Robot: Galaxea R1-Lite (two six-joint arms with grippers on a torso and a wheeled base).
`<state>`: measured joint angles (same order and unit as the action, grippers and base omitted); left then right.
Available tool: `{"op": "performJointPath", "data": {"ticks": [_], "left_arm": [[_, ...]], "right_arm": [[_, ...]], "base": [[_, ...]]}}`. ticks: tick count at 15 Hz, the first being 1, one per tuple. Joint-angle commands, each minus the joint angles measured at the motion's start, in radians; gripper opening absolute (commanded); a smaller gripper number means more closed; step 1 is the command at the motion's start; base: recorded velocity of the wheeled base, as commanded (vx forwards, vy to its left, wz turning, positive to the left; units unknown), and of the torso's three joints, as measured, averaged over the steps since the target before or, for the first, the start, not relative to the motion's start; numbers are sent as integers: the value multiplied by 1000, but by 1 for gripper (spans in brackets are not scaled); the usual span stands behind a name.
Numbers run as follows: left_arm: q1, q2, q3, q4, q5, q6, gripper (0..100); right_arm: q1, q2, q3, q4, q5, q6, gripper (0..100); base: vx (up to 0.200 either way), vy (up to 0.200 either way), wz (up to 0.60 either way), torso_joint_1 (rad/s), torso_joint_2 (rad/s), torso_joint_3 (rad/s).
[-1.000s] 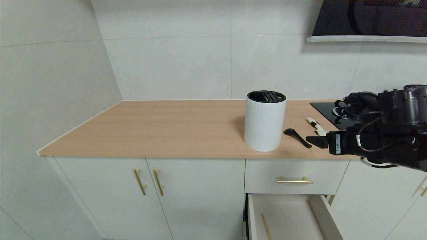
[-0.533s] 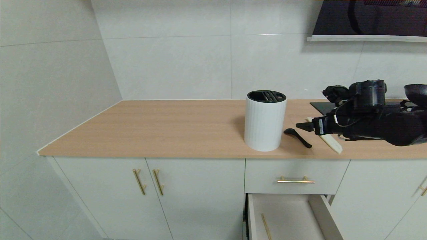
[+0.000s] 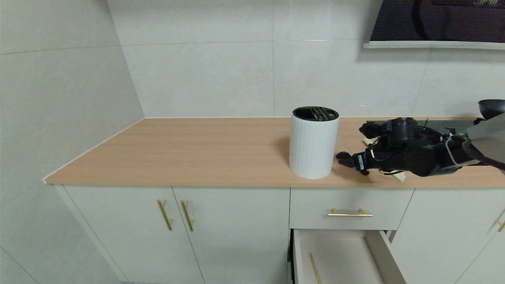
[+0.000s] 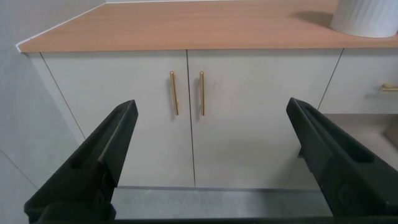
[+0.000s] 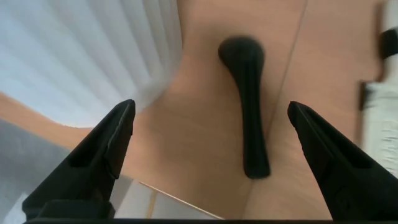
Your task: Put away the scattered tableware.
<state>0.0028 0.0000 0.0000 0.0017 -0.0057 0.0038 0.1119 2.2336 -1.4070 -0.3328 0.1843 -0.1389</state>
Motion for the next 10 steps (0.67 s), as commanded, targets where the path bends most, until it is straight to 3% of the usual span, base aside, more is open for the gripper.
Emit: {"op": "performJointPath", "data": {"ticks": [1, 10], "left_arm": [[0, 0, 0, 0, 0, 1, 100], [0, 0, 0, 0, 0, -1, 100]], "right_arm": [[-14, 55, -15, -15, 0, -1, 100], [-51, 118, -69, -20, 4, 1, 100]], "base": [[0, 0, 0, 0, 0, 0], [0, 0, 0, 0, 0, 0]]}}
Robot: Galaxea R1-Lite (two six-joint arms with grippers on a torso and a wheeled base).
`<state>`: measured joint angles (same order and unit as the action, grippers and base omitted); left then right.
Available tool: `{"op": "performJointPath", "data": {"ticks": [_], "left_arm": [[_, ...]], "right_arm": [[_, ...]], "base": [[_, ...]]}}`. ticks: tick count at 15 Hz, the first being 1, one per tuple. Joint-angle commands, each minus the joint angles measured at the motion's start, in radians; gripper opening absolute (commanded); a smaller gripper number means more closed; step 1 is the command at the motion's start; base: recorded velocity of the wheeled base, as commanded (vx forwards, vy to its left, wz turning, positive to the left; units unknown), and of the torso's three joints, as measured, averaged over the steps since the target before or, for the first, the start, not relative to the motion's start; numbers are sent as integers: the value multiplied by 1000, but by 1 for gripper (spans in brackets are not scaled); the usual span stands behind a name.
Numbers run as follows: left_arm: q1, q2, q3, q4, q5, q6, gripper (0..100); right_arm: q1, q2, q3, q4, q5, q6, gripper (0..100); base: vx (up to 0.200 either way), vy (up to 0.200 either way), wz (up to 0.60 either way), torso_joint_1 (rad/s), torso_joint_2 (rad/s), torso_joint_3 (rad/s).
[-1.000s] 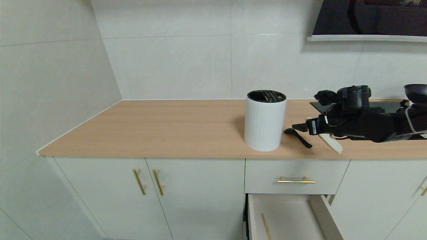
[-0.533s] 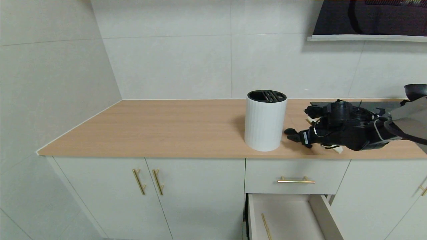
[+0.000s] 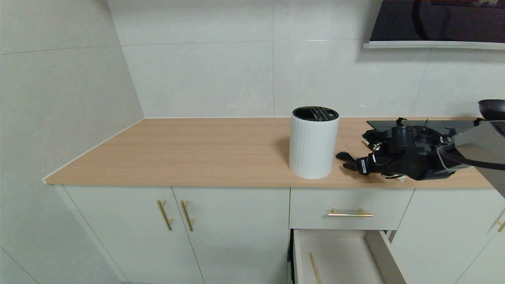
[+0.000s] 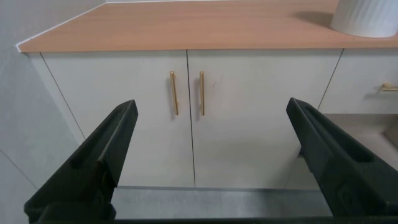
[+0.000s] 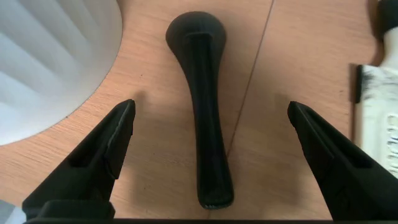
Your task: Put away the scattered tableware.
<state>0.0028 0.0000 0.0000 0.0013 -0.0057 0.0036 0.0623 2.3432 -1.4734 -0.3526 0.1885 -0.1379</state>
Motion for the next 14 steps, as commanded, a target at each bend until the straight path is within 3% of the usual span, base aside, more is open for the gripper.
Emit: {"op": "performJointPath", "data": {"ticks": [1, 3, 4, 14], "left_arm": [[0, 0, 0, 0, 0, 1, 100], [0, 0, 0, 0, 0, 1, 100], [0, 0, 0, 0, 0, 1, 100], [0, 0, 0, 0, 0, 1, 100]], "right_arm": [[-1, 16, -8, 0, 0, 0, 100], [-1, 24, -13, 0, 0, 0, 100], [-1, 25, -13, 0, -1, -2, 0], [2, -25, -10, 15, -15, 6, 0]], "base": [[0, 0, 0, 0, 0, 0], [0, 0, 0, 0, 0, 0], [0, 0, 0, 0, 0, 0], [0, 0, 0, 0, 0, 0]]}}
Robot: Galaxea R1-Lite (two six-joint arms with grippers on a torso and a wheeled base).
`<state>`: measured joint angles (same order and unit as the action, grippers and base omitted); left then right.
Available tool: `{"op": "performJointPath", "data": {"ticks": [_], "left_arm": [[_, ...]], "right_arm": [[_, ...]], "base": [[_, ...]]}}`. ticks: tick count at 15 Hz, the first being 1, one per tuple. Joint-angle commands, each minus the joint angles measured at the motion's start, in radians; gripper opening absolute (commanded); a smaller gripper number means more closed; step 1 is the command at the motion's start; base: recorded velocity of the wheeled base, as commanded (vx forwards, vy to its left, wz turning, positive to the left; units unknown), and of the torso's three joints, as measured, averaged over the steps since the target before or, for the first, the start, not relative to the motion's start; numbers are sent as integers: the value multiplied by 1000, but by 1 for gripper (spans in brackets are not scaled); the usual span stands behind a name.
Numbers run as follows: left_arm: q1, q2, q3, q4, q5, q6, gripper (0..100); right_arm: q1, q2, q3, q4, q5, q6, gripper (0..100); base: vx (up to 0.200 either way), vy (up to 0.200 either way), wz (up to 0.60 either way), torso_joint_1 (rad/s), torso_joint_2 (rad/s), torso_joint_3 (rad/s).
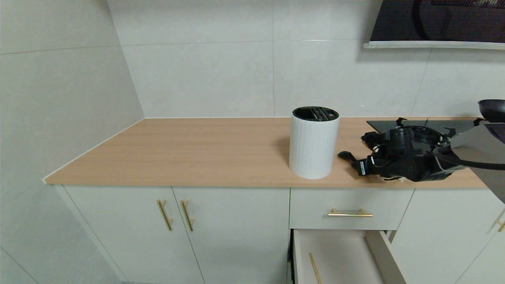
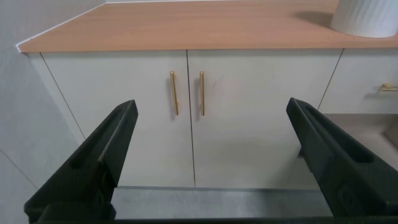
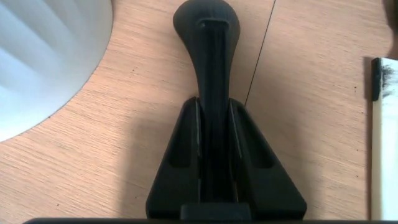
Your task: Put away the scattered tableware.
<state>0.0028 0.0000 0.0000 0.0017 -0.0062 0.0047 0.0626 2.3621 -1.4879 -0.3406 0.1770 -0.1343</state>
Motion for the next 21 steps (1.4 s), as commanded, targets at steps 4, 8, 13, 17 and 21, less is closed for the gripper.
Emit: {"op": "performJointPath", "data": {"ticks": [4, 8, 13, 17, 21], "left_arm": [[0, 0, 0, 0, 0, -2, 100], [0, 0, 0, 0, 0, 0, 100], [0, 0, 0, 0, 0, 0, 100], [0, 0, 0, 0, 0, -2, 100], [0, 0, 0, 0, 0, -2, 100]], "right_arm": [[63, -385, 149, 206, -166, 217, 0], [117, -639, 394, 327, -185, 329, 0], [172, -857, 695, 324, -182, 347, 0], [204, -865, 814, 307, -179, 347, 0], [204, -816, 834, 273, -179, 347, 0]], "base": [[0, 0, 0, 0, 0, 0], [0, 0, 0, 0, 0, 0], [0, 0, 0, 0, 0, 0], [0, 0, 0, 0, 0, 0], [0, 0, 0, 0, 0, 0]]}}
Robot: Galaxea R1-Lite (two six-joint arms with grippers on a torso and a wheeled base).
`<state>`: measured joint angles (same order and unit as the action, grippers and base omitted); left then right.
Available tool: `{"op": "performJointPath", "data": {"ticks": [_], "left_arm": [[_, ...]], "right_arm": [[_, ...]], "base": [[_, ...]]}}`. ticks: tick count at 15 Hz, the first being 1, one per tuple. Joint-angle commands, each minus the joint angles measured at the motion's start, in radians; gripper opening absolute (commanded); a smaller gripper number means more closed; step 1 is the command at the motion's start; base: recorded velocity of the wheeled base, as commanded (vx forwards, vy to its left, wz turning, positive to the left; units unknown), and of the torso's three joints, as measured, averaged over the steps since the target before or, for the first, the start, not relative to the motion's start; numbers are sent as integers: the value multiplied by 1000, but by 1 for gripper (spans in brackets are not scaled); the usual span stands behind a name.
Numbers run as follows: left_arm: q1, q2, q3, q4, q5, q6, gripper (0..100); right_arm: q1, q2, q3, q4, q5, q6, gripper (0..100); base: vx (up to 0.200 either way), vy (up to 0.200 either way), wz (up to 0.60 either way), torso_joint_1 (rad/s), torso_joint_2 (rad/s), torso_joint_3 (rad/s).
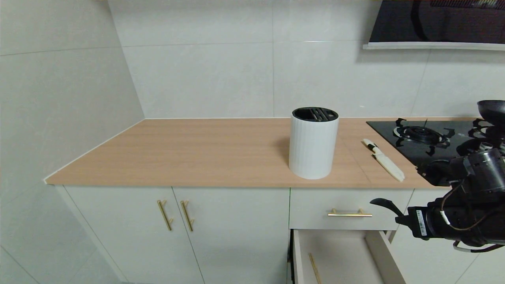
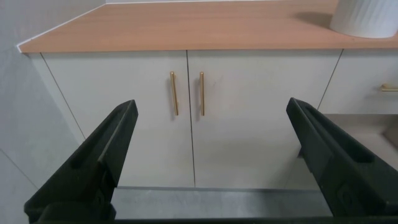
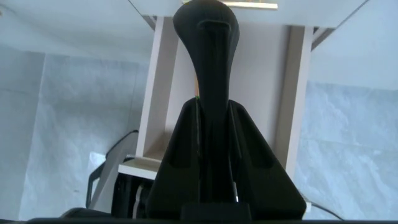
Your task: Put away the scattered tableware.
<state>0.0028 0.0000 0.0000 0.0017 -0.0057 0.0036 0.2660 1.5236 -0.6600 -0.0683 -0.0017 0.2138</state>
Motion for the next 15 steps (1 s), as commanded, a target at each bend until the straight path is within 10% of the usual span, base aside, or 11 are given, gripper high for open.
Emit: {"op": "performJointPath", "data": {"ticks": [1, 15], "left_arm": [[0, 0, 0, 0, 0, -1, 100], [0, 0, 0, 0, 0, 1, 100]], "right_arm": [[1, 44, 16, -15, 0, -1, 0], [1, 115, 17, -22, -1, 1, 0]], "base": [[0, 0, 0, 0, 0, 0], [0, 0, 0, -99, 233, 134]]}}
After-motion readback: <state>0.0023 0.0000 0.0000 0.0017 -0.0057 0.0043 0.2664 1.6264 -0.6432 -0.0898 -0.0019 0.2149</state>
